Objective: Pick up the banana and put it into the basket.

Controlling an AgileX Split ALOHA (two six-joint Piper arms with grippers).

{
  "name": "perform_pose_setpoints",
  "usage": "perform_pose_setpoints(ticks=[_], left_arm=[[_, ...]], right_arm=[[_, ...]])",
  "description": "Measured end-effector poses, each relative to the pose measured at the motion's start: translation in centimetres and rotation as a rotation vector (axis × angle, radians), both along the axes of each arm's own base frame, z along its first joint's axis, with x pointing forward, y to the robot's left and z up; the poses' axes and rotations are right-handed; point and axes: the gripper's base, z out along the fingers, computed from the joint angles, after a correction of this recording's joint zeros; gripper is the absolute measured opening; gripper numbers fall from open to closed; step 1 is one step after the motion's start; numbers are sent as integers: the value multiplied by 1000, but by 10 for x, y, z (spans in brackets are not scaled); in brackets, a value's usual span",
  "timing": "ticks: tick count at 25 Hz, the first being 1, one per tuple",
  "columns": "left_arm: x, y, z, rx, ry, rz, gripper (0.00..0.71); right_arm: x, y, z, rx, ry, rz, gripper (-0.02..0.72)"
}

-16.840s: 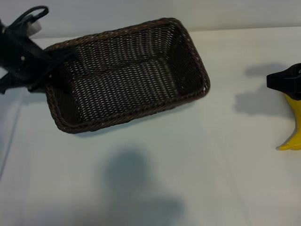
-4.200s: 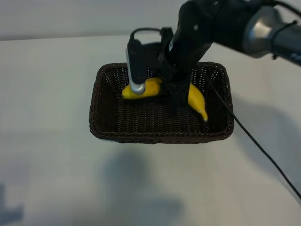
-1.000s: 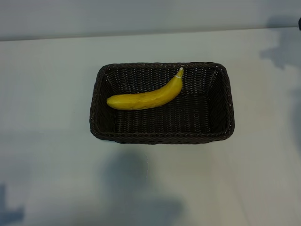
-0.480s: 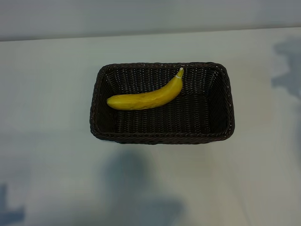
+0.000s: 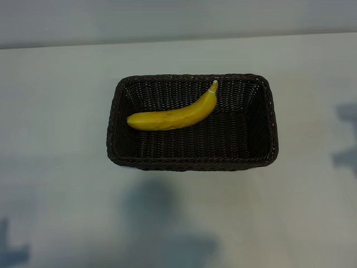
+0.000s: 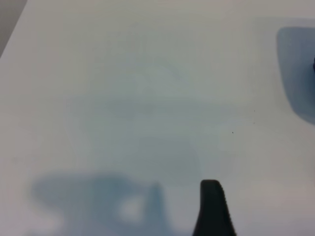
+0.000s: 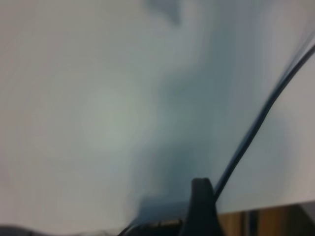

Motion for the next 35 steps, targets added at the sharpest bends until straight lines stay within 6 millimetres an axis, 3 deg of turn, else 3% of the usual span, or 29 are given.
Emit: perform_pose_setpoints(ticks=[3,7,13,23,29,35], left_arm=[[0,0,0,0,0,0,524],[0,0,0,0,0,0,524],[0,0,0,0,0,0,524],[0,0,0,0,0,0,524],[0,0,0,1,0,-1,524],[0,0,0,3,0,-2,524]], right_arm=[[-35,4,0,20,-64,-6,571],[-76,8,5,20,-291,-3,571],[-116,10,-4,10,-487,1,571],[-151,12,7,0,-740,4,571],[-185,14,10,-29,-967,-23,571],[-188,16,10,-13,-983,-14,571]])
